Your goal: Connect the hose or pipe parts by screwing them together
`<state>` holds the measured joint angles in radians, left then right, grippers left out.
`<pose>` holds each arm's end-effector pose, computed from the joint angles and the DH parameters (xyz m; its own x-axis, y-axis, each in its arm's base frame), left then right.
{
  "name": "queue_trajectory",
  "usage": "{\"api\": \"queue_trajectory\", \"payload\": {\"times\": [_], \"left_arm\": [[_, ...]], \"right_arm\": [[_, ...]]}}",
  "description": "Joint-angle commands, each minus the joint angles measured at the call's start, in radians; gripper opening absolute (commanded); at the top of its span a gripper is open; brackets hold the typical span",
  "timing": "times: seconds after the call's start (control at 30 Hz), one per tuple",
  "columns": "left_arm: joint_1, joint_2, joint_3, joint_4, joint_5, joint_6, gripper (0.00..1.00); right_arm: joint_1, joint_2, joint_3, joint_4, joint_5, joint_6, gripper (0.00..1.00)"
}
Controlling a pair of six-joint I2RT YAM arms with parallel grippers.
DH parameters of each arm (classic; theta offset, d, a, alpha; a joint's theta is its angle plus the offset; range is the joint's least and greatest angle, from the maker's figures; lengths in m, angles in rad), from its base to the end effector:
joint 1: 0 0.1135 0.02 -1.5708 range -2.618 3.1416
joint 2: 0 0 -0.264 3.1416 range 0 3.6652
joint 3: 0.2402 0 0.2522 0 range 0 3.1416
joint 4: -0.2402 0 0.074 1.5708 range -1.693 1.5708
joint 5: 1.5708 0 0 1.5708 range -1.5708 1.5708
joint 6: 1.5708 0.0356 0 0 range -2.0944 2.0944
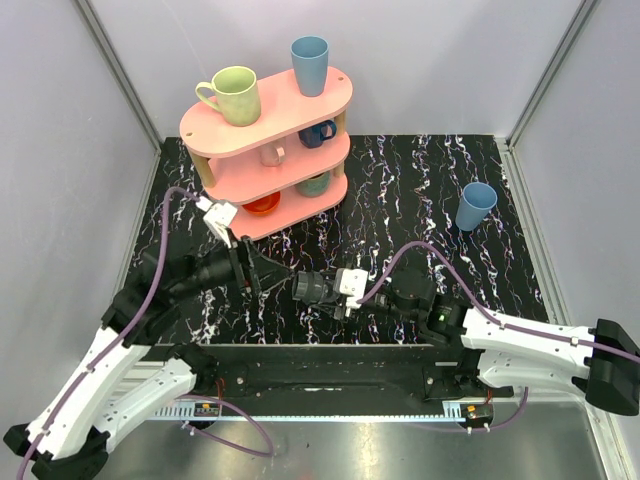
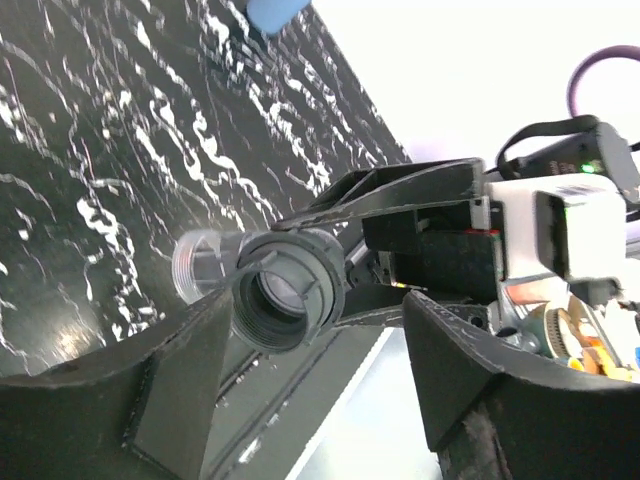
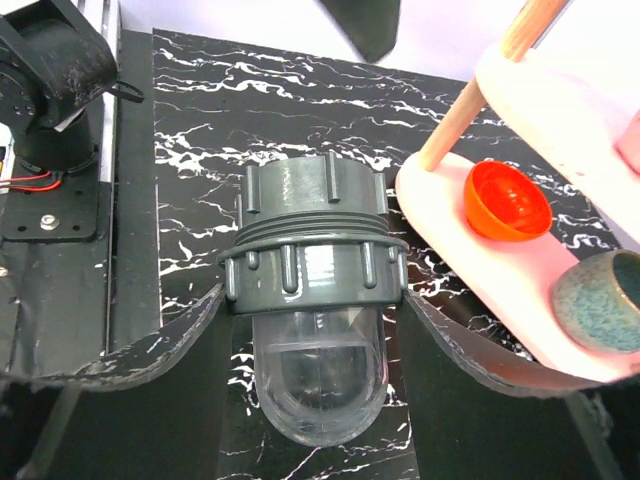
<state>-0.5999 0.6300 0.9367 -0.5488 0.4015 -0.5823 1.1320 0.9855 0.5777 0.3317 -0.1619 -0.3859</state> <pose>0.0959 -0.0825 0.3746 -0.6233 -0.1870 -0.7593 0.5868 0.5301 -0.6122 0.0932 0.2121 0.2832 0.3320 -0.1668 -0.9284 -0.9031 0.2278 -0.3639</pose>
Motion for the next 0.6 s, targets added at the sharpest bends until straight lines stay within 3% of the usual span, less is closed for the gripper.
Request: {"api": "queue_trajectory", "payload": {"times": [0.0, 0.13, 0.4, 0.57], "left_arm": [[0.003, 0.051, 0.011, -0.039, 0.08, -0.177, 0.69], [0.003, 0.056, -0.035, 0.019, 0.08, -0.234, 0.6], [0.005, 0.091, -0.104, 0.128, 0.123, -0.303, 0.58], [0.005, 0.08, -0.153, 0.222, 0.163, -0.324, 0.44]], "right_arm": [[0.02, -0.001, 0.011, 0.159, 0.05, -0.061, 0.0], [0.031, 0.007, 0.019, 0.162, 0.048, -0.051, 0.0], [0.034, 0.022, 0.014, 0.173, 0.055, -0.041, 0.0], [0.035, 0.035, 0.039, 0.129, 0.068, -0.019, 0.0]]}}
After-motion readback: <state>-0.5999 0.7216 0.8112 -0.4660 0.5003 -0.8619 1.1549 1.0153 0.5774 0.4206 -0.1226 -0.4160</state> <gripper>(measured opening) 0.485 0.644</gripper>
